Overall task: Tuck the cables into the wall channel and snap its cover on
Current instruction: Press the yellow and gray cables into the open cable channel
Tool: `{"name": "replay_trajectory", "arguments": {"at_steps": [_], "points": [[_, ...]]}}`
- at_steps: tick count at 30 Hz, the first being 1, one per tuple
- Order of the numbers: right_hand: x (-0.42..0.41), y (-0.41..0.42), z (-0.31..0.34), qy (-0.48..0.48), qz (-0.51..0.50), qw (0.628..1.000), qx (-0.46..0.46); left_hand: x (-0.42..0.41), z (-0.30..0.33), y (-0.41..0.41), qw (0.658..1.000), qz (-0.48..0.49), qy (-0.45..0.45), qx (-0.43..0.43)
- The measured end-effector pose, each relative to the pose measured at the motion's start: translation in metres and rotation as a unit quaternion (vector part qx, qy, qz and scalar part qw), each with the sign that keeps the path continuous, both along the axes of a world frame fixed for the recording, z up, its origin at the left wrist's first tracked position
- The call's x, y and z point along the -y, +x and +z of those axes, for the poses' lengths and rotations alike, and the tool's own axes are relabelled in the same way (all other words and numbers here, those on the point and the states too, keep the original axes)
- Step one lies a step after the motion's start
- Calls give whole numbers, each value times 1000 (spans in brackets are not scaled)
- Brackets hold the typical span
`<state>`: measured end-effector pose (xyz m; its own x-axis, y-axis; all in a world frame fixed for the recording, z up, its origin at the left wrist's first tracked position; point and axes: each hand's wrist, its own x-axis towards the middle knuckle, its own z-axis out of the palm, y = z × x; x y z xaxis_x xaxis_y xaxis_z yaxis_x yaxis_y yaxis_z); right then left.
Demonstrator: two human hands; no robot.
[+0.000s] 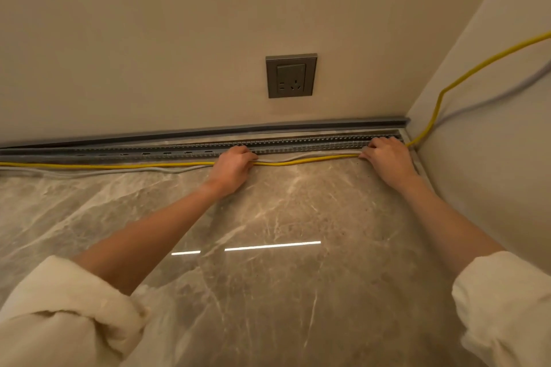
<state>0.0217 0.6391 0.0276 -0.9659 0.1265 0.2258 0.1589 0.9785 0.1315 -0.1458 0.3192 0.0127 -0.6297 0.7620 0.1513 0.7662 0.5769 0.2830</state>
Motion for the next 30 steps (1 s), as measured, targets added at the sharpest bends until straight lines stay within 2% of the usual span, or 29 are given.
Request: {"name": "replay_trajectory", "arguments": {"at_steps": [3,7,11,15,18,23,26,30], "points": [[-6,-4,-3,26,26,999,-26,5,-2,-3,998,-24,-34,-43],[-12,-2,-9,44,42,995,-76,15,-1,-6,997,-24,-50,-57],[-13,0,-14,50,45,990,-121,15,12,-11,996,-27,-9,-86],[-13,-10,-8,40,25,986,-157,0,36,-28,993,33,80,-79],[-10,-21,-4,19,-1,990,-139,-11,44,-37,993,51,82,-72],[-9,-20,1,-14,-26,996,-86,-15,37,-33,998,34,24,-50],[-9,-15,1,-14,-28,997,-66,-17,32,-28,997,51,29,-44],[-7,-15,-3,-43,-48,997,-35,-17,28,-23,995,39,6,-89]]}}
